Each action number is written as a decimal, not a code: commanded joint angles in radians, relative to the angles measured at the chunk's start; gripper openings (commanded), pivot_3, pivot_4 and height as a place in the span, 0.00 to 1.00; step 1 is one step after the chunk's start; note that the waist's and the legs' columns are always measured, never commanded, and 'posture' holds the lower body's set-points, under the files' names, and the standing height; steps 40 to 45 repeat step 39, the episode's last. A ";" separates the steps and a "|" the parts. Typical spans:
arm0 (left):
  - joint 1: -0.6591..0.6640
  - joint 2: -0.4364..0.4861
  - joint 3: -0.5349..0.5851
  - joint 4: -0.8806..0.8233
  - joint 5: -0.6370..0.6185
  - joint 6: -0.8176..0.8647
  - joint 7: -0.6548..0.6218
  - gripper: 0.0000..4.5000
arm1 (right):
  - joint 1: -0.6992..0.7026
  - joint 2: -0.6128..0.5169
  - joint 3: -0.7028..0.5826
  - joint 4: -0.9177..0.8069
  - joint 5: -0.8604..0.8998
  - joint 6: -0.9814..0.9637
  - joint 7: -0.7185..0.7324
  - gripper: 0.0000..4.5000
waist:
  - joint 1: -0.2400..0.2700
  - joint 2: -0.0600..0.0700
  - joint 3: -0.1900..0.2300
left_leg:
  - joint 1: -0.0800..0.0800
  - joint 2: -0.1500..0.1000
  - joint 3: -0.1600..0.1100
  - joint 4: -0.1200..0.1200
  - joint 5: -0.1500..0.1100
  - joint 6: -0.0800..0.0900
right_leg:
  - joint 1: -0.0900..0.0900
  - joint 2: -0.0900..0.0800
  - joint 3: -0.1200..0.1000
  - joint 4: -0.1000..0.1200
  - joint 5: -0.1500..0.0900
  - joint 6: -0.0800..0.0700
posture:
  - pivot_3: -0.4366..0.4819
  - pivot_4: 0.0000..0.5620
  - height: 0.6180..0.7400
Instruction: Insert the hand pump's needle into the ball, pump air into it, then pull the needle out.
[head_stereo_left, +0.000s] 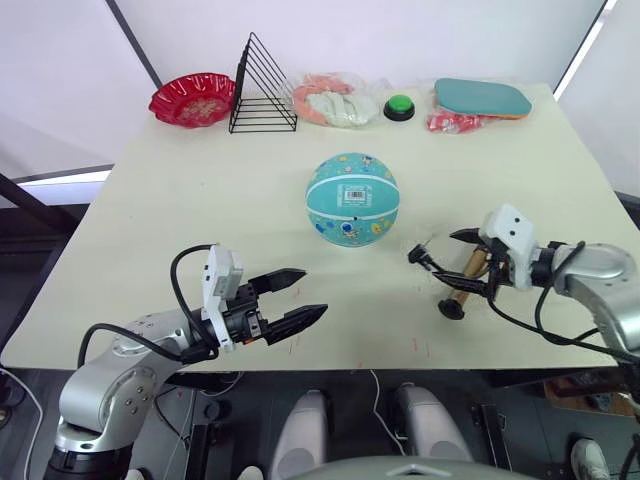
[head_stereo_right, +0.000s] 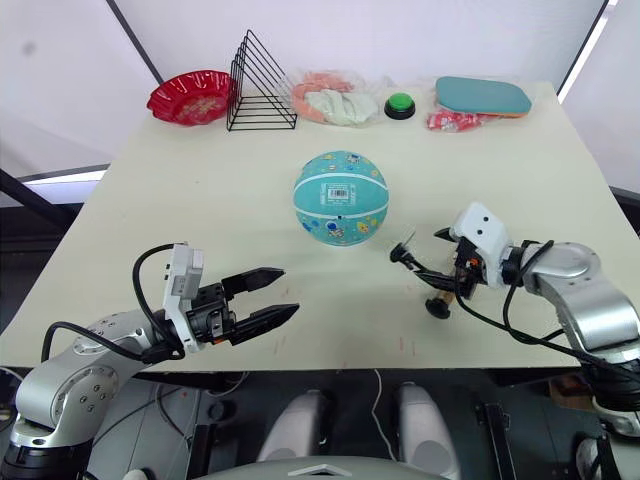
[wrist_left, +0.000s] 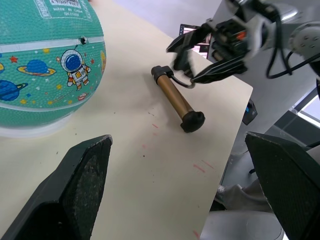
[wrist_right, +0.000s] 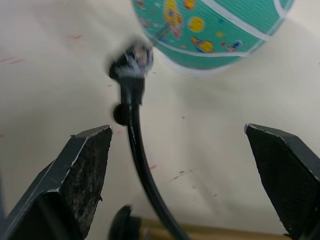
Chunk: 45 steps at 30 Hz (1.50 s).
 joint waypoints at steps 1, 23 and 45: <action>-0.009 0.006 0.001 -0.011 -0.001 -0.024 -0.006 1.00 | 0.017 -0.036 -0.031 -0.058 0.039 0.028 0.014 0.98 | 0.001 0.000 0.000 | 0.000 0.000 0.000 0.000 0.000 0.000 | 0.000 0.000 0.000 0.000 0.000 0.000 | 0.48 0.27 1.00; 0.230 -0.049 0.142 0.051 0.065 -0.192 0.000 1.00 | 0.428 0.038 -0.379 0.241 0.175 -0.476 0.244 0.98 | 0.002 -0.004 0.001 | 0.001 0.001 0.003 0.003 0.000 0.000 | 0.001 0.000 0.002 0.001 -0.002 -0.004 | 0.48 0.27 1.00; 0.348 -0.050 0.197 0.169 0.114 -0.252 -0.037 1.00 | 0.592 0.067 -0.490 0.390 0.149 -0.662 0.231 0.98 | 0.000 -0.004 0.001 | 0.001 0.003 0.008 0.008 -0.001 -0.001 | 0.001 0.000 0.005 0.001 -0.002 -0.004 | 0.48 0.27 1.00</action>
